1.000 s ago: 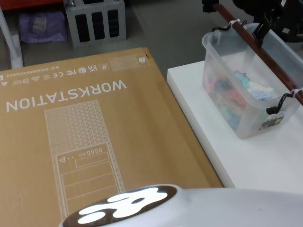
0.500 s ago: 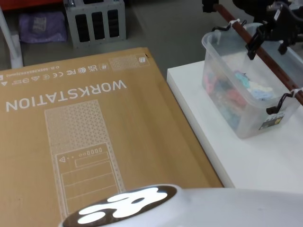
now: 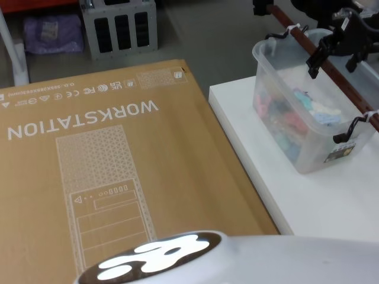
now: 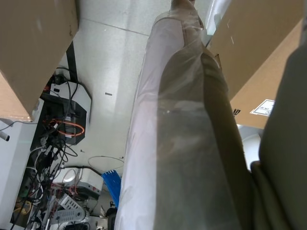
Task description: Use one hand to grasp the basket and place it at the designated location.
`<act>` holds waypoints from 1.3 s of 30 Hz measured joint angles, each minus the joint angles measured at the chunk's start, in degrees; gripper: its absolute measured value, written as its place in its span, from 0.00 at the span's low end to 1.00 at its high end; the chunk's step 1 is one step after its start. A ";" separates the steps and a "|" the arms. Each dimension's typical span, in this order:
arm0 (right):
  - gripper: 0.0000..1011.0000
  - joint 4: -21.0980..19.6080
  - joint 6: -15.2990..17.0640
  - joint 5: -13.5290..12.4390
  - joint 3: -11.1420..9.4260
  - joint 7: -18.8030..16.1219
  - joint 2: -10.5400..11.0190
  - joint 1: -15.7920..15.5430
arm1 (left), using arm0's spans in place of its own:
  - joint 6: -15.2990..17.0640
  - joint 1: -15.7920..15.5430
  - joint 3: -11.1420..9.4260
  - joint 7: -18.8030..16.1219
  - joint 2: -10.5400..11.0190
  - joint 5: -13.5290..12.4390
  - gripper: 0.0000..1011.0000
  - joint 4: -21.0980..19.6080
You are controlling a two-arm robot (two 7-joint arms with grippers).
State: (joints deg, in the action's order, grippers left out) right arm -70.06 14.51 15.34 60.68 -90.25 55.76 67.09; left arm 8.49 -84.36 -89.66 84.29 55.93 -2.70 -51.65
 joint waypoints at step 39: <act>0.91 10.46 -4.61 -1.58 1.38 0.92 -5.17 -0.64 | 0.00 0.00 0.00 0.00 0.00 0.00 0.00 0.00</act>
State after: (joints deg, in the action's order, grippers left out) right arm -59.60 9.90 13.76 62.06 -89.33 50.59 66.46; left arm 8.49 -84.36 -89.66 84.30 55.93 -2.71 -51.65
